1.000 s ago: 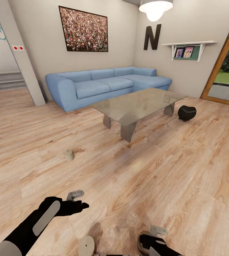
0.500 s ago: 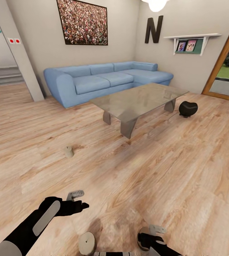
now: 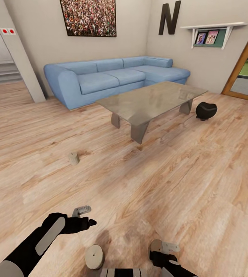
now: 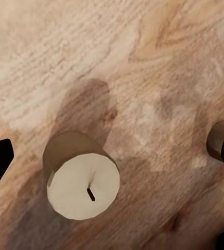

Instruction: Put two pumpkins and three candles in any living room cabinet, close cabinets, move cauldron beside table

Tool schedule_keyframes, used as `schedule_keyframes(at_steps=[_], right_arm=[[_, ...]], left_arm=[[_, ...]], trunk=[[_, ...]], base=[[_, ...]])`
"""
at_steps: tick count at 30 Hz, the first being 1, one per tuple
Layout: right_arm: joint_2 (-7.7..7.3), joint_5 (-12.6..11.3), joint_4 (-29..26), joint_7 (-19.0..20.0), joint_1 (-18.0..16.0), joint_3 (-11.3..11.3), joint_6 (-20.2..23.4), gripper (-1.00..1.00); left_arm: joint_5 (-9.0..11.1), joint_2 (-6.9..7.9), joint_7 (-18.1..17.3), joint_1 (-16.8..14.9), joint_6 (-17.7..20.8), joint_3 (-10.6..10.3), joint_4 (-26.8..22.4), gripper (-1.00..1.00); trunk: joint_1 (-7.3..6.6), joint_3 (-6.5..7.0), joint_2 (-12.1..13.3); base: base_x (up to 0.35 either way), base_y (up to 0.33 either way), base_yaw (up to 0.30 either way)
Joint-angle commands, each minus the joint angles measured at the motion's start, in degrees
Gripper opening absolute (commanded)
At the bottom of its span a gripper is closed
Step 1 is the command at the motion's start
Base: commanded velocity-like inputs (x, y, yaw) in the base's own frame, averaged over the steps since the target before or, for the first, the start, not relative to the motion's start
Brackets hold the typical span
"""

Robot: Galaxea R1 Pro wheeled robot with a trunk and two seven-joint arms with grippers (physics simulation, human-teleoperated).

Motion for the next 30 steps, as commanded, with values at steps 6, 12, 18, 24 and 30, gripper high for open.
schedule_keyframes(at_steps=[6, 12, 18, 24, 30], right_arm=[[-0.02, -0.56, 0.02, -0.21, -0.03, 0.49, -0.50, 1.00], [-0.02, -0.56, 0.02, -0.21, -0.03, 0.49, -0.58, 1.00], [-0.02, -0.56, 0.02, -0.19, -0.03, 0.49, -0.62, 1.00], [-0.02, -0.56, 0.02, -0.17, -0.03, 0.49, -0.63, 1.00], [-0.02, -0.54, 0.02, -0.14, -0.03, 0.49, -0.63, 1.00]], left_arm=[[0.63, 0.06, 0.52, -0.04, 0.06, -0.19, -0.03, 1.00], [0.63, 0.04, 0.50, -0.04, 0.06, -0.19, -0.01, 1.00], [0.63, 0.06, 0.53, -0.04, 0.06, -0.16, 0.00, 1.00], [0.63, 0.06, 0.55, -0.04, 0.06, -0.15, 0.00, 1.00], [0.61, 0.06, 0.57, -0.04, 0.06, -0.15, 0.00, 1.00]], trunk=[[-0.01, -0.05, -0.02], [-0.01, -0.05, -0.02], [-0.01, -0.05, -0.02], [-0.01, -0.05, -0.02], [-0.01, -0.05, -0.02]], base=[[0.000, 0.000, 0.000], [0.003, 0.000, 0.000], [0.093, 0.000, 0.000], [0.014, 0.000, 0.000], [0.004, 0.000, 0.000]])
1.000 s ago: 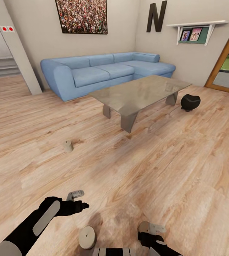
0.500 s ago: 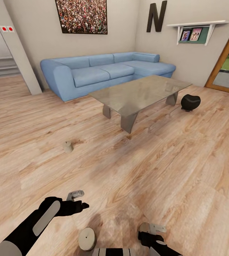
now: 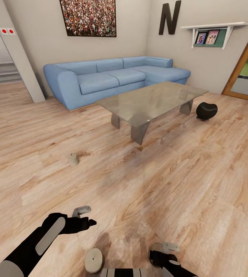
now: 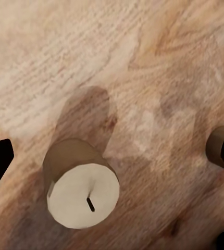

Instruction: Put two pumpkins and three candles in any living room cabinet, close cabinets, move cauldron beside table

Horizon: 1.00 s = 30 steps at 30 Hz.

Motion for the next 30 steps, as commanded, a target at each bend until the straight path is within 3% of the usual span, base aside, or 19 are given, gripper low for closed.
schedule_keyframes(at_steps=[1, 21, 24, 30], right_arm=[[0.01, -0.52, 0.02, -0.21, -0.03, 0.49, -0.17, 1.00], [0.05, -0.53, -0.02, -0.20, -0.03, 0.49, -0.61, 1.00], [0.09, -0.52, -0.06, -0.22, -0.03, 0.49, -0.67, 1.00], [0.10, -0.47, -0.08, -0.20, -0.03, 0.49, -0.95, 1.00]], left_arm=[[0.62, 0.06, 0.57, -0.04, 0.06, -0.17, -0.08, 1.00], [0.64, -0.03, 0.49, -0.04, 0.06, -0.18, -0.08, 1.00], [0.64, 0.02, 0.43, -0.04, 0.06, -0.18, -0.08, 1.00], [0.64, -0.01, 0.41, -0.04, 0.06, -0.17, -0.08, 1.00]], trunk=[[-0.01, -0.04, -0.02], [-0.01, -0.04, -0.02], [0.07, -0.71, -0.06], [0.07, -0.71, -0.06]], base=[[0.049, 0.000, 0.000], [0.009, 0.000, 0.000], [0.000, 0.000, 0.000], [0.000, 0.000, 0.000]])
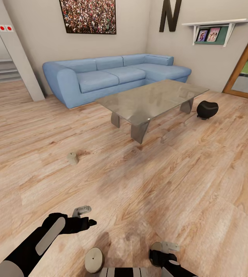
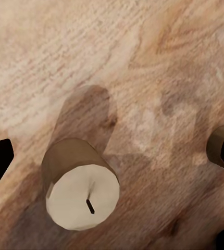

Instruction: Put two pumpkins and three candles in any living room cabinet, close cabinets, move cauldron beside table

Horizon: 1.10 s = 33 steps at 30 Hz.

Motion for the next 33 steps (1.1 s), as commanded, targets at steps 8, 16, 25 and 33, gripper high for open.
schedule_keyframes(at_steps=[8, 16, 25, 33], right_arm=[[0.01, -0.47, 0.01, -0.26, -0.03, 0.49, -0.36, 1.00], [0.01, -0.47, 0.00, -0.24, -0.03, 0.49, -0.69, 1.00], [0.01, -0.47, -0.06, -0.22, -0.03, 0.49, -0.70, 1.00], [0.01, -0.47, -0.07, -0.25, -0.03, 0.49, -0.75, 1.00]], left_arm=[[0.61, 0.05, 0.56, -0.04, 0.06, -0.17, -0.08, 1.00], [0.61, 0.04, 0.56, -0.04, 0.06, -0.17, -0.08, 1.00], [0.61, 0.04, 0.56, -0.04, 0.06, -0.17, -0.08, 1.00], [0.61, 0.04, 0.56, -0.04, 0.06, -0.20, -0.08, 1.00]], trunk=[[0.09, -0.93, -0.07], [0.09, -0.93, -0.07], [0.20, -1.82, -0.13], [0.20, -1.82, -0.13]], base=[[0.000, 0.000, 0.000], [0.000, 0.000, 0.000], [0.000, 0.000, 0.000], [0.000, 0.000, 0.000]])
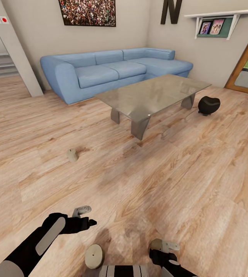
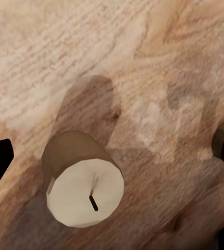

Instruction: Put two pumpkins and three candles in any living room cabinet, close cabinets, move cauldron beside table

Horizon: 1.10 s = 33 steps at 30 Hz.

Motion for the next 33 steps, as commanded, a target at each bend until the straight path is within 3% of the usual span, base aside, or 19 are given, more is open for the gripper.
schedule_keyframes(at_steps=[1, 33], right_arm=[[0.01, -0.49, 0.02, -0.23, -0.02, 0.49, -0.23, 1.00], [0.07, -0.49, -0.16, -0.27, -0.02, 0.49, -1.70, 1.00]], left_arm=[[0.61, 0.06, 0.56, -0.04, 0.06, -0.17, -0.08, 1.00], [0.61, 0.06, 0.56, -0.04, 0.06, -0.24, 0.01, 1.00]], trunk=[[-0.01, -0.04, -0.02], [0.04, -0.49, -0.04]], base=[[0.000, 0.000, 0.000], [0.000, 0.000, 0.000]])
